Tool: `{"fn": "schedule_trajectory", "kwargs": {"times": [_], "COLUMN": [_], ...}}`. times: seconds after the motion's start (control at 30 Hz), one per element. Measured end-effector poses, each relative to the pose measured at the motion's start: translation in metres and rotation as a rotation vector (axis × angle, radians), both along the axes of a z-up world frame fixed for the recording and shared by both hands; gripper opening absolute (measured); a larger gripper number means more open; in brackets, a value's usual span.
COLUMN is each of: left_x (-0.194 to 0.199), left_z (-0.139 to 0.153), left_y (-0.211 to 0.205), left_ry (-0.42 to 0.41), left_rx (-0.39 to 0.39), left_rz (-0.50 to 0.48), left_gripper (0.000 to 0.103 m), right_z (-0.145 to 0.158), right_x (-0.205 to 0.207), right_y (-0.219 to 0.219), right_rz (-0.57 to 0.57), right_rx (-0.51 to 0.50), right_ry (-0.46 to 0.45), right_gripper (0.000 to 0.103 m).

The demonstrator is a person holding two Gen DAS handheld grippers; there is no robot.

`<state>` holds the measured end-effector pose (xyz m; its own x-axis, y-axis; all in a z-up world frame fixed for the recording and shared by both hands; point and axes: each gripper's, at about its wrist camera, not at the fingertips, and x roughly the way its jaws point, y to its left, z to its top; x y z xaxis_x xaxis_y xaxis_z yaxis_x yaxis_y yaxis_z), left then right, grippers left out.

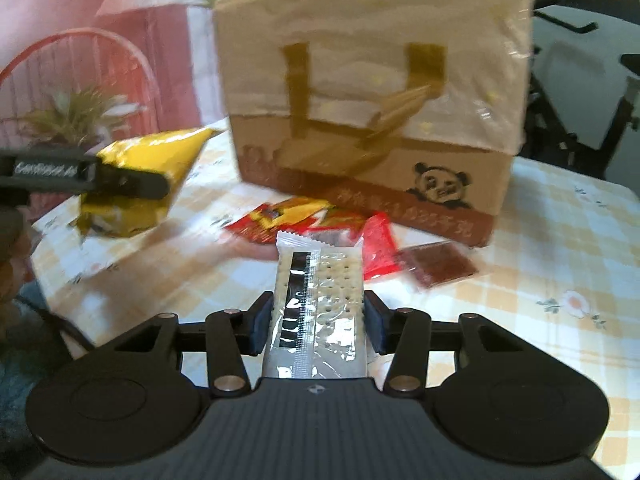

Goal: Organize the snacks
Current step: 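Lift the chip bag and cracker packet and carry them over the box opening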

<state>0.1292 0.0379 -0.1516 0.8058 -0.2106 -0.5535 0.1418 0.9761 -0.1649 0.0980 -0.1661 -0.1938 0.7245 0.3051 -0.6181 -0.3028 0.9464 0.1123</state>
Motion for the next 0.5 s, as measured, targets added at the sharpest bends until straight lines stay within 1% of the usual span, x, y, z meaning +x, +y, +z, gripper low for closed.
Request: {"fn": "schedule_trajectory", "kwargs": {"times": [0.17, 0.27, 0.4, 0.5], "left_x": [-0.002, -0.005, -0.007, -0.009], "left_z": [0.003, 0.004, 0.01, 0.02], "left_y": [0.0, -0.002, -0.003, -0.002], "left_ry": [-0.016, -0.034, -0.066, -0.109], "left_rx": [-0.003, 0.007, 0.023, 0.042], "left_rz": [0.005, 0.004, 0.003, 0.003], "left_gripper": [0.08, 0.08, 0.08, 0.08], "right_z": [0.008, 0.013, 0.018, 0.027], "right_x": [-0.002, -0.003, -0.004, -0.008], "right_y": [-0.019, -0.029, -0.037, -0.038], "right_rz": [-0.117, -0.167, -0.189, -0.172], "right_rx": [0.019, 0.015, 0.054, 0.073], "right_ry": [-0.057, -0.09, -0.11, -0.156], "right_gripper": [0.049, 0.049, 0.049, 0.049]}}
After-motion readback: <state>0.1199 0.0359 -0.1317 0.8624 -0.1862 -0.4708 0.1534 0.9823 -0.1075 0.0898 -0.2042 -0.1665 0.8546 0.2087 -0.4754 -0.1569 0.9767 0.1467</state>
